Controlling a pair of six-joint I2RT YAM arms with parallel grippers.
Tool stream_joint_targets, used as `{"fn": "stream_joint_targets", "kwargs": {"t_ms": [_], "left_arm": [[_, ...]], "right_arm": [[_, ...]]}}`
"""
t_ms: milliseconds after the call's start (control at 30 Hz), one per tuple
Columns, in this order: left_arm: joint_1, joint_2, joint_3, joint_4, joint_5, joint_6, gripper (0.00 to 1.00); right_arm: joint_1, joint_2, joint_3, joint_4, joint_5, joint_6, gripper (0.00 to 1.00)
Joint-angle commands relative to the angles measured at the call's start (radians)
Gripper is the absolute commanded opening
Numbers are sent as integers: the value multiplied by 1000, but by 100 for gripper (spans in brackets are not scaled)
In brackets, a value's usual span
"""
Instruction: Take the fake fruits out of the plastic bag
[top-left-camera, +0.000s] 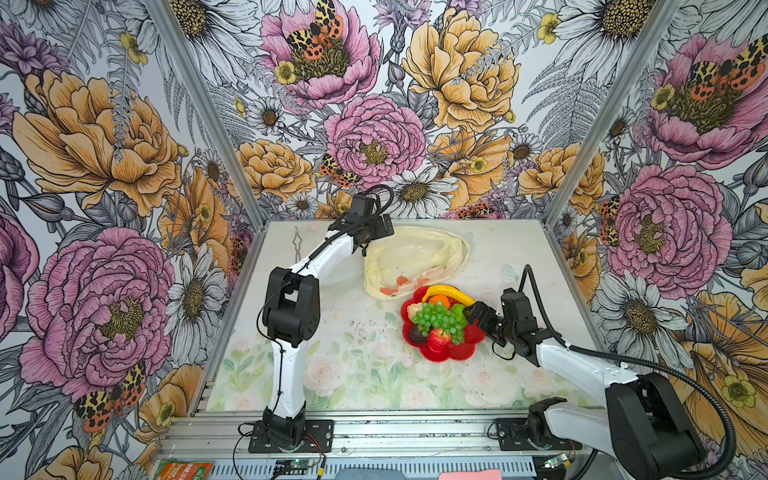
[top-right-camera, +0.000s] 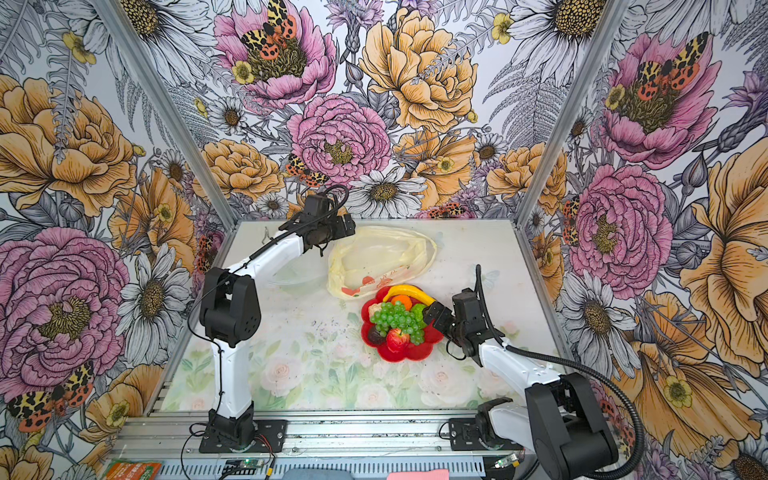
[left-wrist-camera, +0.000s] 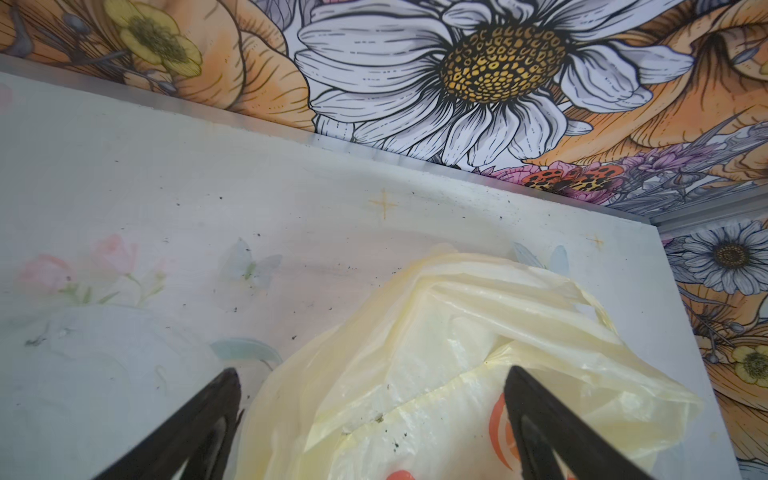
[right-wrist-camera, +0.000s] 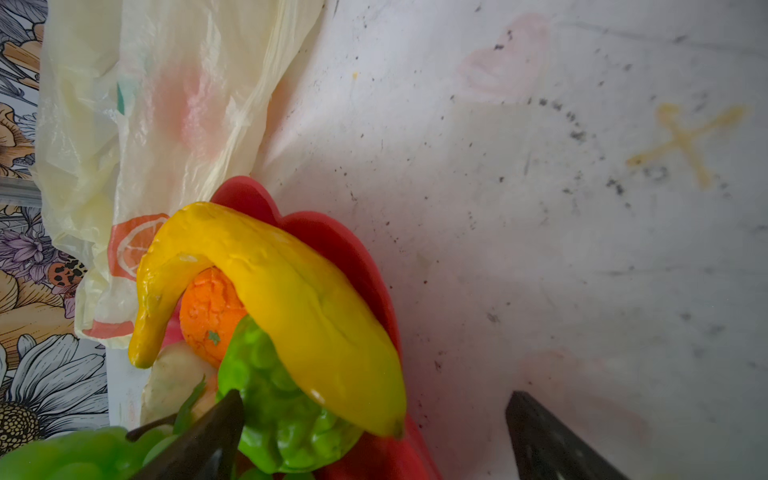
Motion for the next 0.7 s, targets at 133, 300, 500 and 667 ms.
{"fn": "stream_joint_targets", "kwargs": {"t_ms": [133, 300, 500, 667], "left_arm": [[60, -356, -351, 74, -52, 0, 99], [131, -573, -674, 200, -59, -60, 99], [212, -740, -944, 279, -101, -77, 98], [286, -857, -1106, 334, -138, -75, 99]], "right_arm": [[37, 43, 1, 107, -22, 12, 99], [117, 94, 24, 157, -19, 19, 99], [210, 169, 71, 196, 0, 22, 99], [250, 218, 100, 196, 13, 16, 99]]}}
